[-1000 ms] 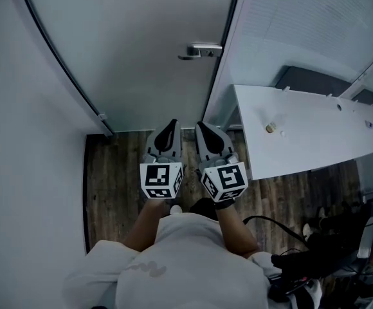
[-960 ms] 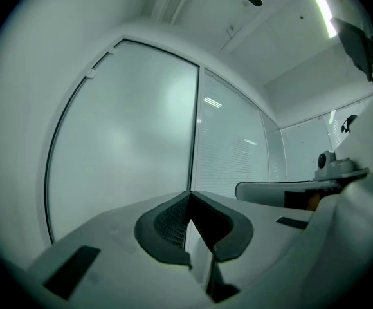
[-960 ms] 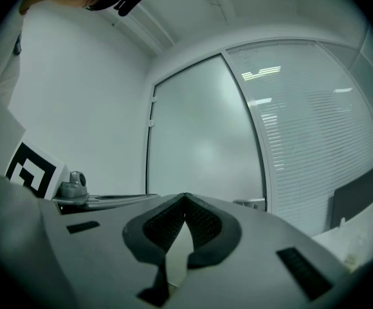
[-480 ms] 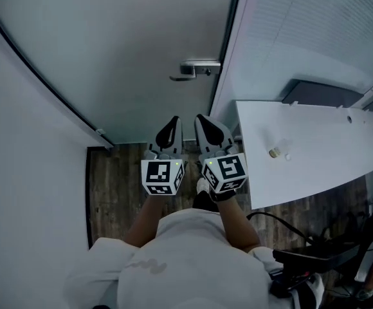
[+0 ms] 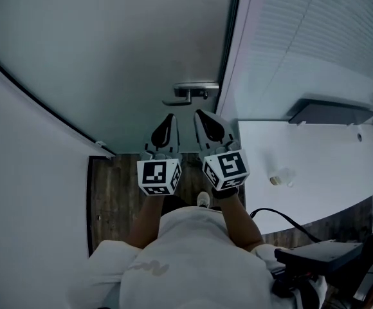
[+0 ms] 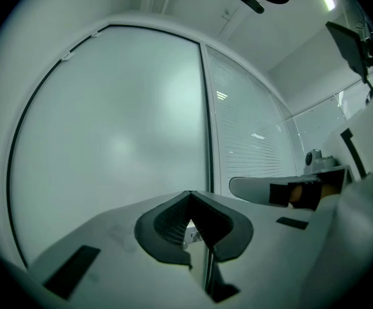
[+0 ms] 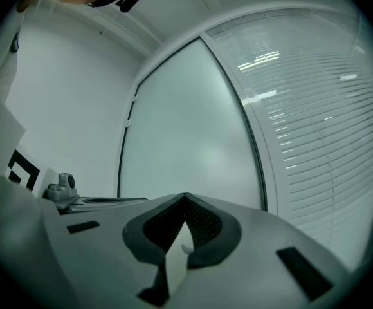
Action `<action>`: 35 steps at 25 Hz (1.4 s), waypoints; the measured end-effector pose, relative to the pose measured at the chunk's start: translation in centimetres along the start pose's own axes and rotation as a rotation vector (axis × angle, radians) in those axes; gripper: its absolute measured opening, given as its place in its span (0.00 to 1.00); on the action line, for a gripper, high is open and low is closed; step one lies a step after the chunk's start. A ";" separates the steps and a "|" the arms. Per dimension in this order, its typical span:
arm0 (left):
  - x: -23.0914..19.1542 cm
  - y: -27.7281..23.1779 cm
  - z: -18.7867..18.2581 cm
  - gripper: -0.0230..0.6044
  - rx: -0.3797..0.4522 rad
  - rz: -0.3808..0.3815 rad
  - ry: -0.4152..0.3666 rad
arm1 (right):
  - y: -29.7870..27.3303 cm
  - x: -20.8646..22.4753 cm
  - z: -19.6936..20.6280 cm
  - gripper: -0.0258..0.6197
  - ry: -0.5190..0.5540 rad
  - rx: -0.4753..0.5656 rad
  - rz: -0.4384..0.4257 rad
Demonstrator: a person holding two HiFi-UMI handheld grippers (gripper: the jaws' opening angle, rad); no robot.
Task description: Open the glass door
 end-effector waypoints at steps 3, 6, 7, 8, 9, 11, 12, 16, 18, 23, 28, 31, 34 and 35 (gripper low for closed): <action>0.0 -1.6 1.5 0.04 -0.041 -0.002 -0.006 | -0.8 1.9 1.6 0.04 -0.037 -0.023 0.009; -1.2 -3.4 3.2 0.04 -0.088 -0.001 -0.006 | -2.4 3.1 3.4 0.04 -0.075 -0.064 0.013; -1.8 -3.9 3.7 0.04 -0.106 -0.004 -0.004 | -2.9 3.4 3.9 0.04 -0.082 -0.074 0.014; -2.3 -4.4 4.2 0.04 -0.122 -0.006 -0.001 | -3.2 3.6 4.2 0.04 -0.089 -0.082 0.017; -2.8 -5.1 4.5 0.04 -0.136 -0.003 0.000 | -3.5 3.9 4.5 0.04 -0.096 -0.088 0.023; -3.7 -6.6 5.1 0.04 -0.170 0.023 -0.017 | -4.2 4.6 5.0 0.04 -0.110 -0.097 0.039; -4.1 -7.2 5.4 0.04 -0.199 0.042 -0.040 | -4.5 4.8 5.4 0.04 -0.120 -0.105 0.047; -4.6 -9.1 7.6 0.04 -0.332 0.134 -0.166 | -5.7 5.4 7.4 0.04 -0.158 -0.132 0.073; -4.8 -9.8 8.3 0.04 -0.375 0.183 -0.208 | -6.1 5.6 7.9 0.04 -0.171 -0.138 0.093; -5.1 -11.6 9.9 0.06 -0.460 0.288 -0.293 | -7.5 5.9 8.1 0.04 -0.186 -0.158 0.134; -5.8 -12.7 11.4 0.20 -0.521 0.412 -0.412 | -8.7 6.3 7.7 0.04 -0.168 -0.156 0.184; -6.5 -13.2 12.0 0.20 -0.563 0.425 -0.474 | -9.0 6.6 7.3 0.04 -0.154 -0.149 0.210; -6.8 -13.9 12.6 0.20 -0.591 0.447 -0.531 | -9.3 7.0 7.0 0.04 -0.146 -0.151 0.224; -6.8 -14.0 12.8 0.19 -0.598 0.464 -0.539 | -9.4 7.1 6.9 0.04 -0.144 -0.152 0.228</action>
Point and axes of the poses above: the fingertips, and each gripper's own axes: y backward along the fingers, x to its right, z out of its underside, the point moved 7 cm from there along y, backward along the fingers
